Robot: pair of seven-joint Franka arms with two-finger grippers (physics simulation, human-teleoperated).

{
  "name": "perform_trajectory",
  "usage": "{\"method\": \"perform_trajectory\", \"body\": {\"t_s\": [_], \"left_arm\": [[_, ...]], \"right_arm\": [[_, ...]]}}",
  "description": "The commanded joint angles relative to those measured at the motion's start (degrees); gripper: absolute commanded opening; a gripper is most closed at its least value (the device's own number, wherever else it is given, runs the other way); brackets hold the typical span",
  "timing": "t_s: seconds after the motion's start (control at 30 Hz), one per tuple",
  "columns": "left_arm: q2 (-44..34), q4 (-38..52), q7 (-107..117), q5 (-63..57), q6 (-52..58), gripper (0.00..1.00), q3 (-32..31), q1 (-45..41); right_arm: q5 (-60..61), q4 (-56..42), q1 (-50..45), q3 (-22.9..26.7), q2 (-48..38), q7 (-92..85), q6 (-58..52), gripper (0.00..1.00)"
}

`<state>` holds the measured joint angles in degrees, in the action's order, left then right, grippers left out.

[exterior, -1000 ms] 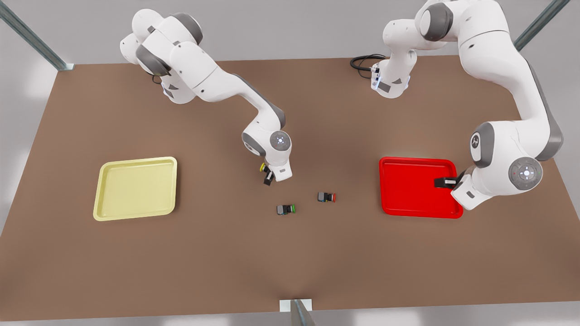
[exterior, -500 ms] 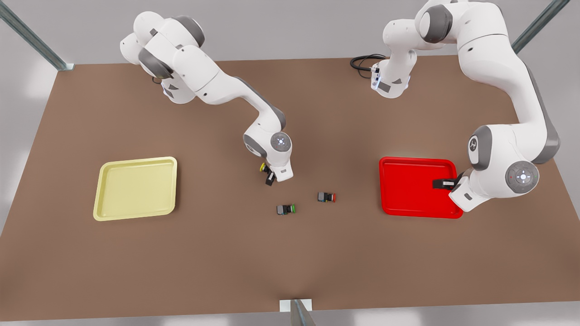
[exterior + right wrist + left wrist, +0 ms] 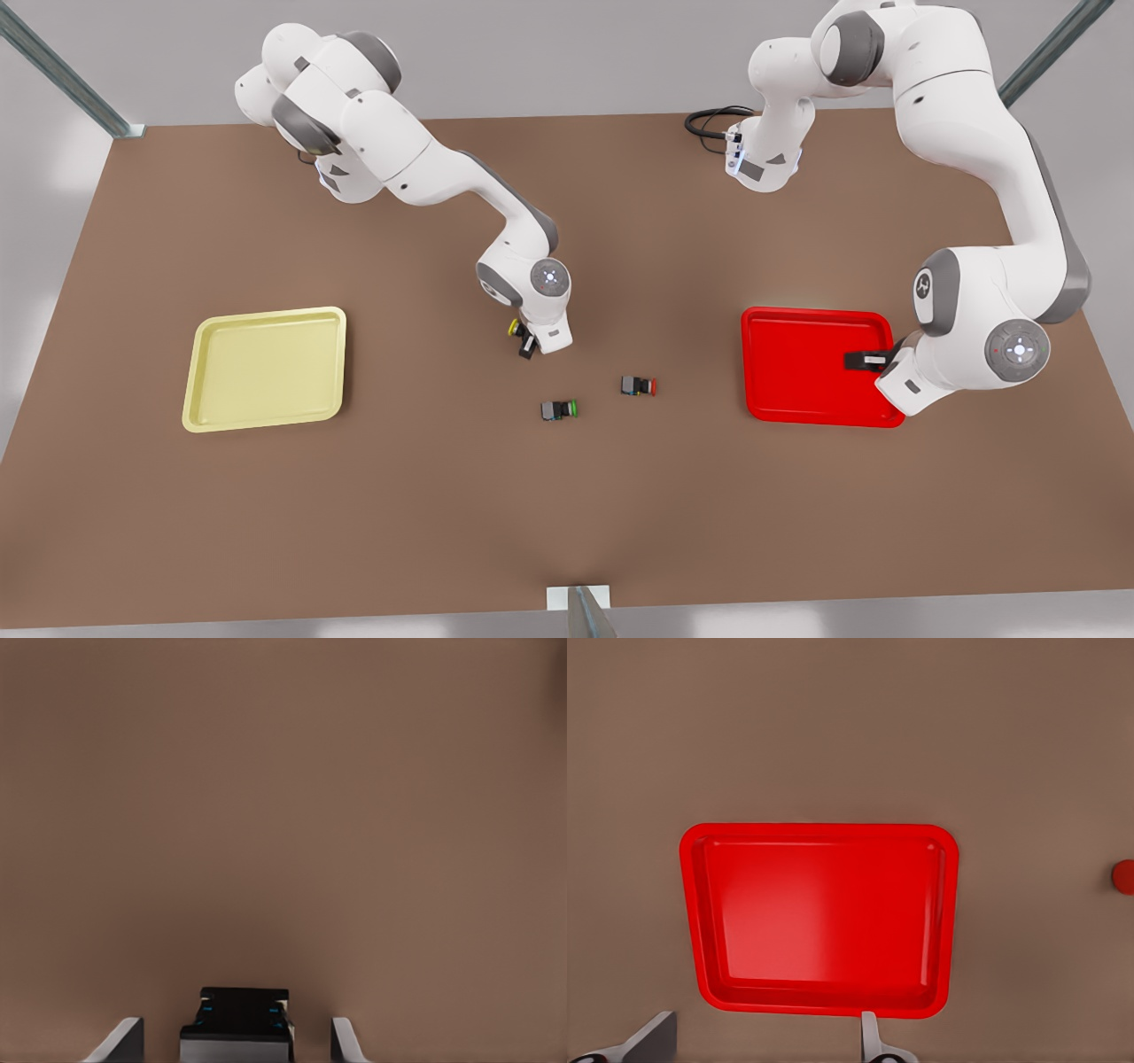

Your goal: Place the switches on the corresponding trays according to their colors

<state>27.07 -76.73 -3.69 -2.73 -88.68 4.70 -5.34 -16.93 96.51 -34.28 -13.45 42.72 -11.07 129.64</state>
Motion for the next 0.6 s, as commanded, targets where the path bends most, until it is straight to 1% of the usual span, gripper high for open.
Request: {"method": "perform_trajectory", "body": {"t_s": [0.0, 0.13, 0.27, 0.4, 0.57], "left_arm": [[0.00, 0.00, 0.00, 0.00, 0.00, 1.00, -0.04, -0.02], [0.08, 0.00, 0.00, 0.00, -0.09, 1.00, -0.04, -0.02], [0.26, 0.00, 0.00, 0.00, -0.18, 1.00, -0.04, -0.02], [0.44, 0.00, 0.00, 0.00, -0.18, 1.00, -0.04, -0.02], [0.44, 0.00, 0.00, 0.09, -0.26, 1.00, 0.05, -0.02]], "right_arm": [[-0.37, -0.01, 0.00, 0.00, 0.00, 0.00, 0.00, 0.66], [-0.56, 0.08, 0.00, 0.00, -0.18, 0.09, -0.09, 0.66], [-0.56, -0.01, 0.09, 0.00, -0.09, 0.17, 0.00, 0.57], [-0.56, 0.08, 0.00, 0.00, -0.09, 0.26, 0.53, 0.56], [-0.56, 0.08, 0.26, 0.00, -0.18, 0.26, 0.53, 0.51]]}}
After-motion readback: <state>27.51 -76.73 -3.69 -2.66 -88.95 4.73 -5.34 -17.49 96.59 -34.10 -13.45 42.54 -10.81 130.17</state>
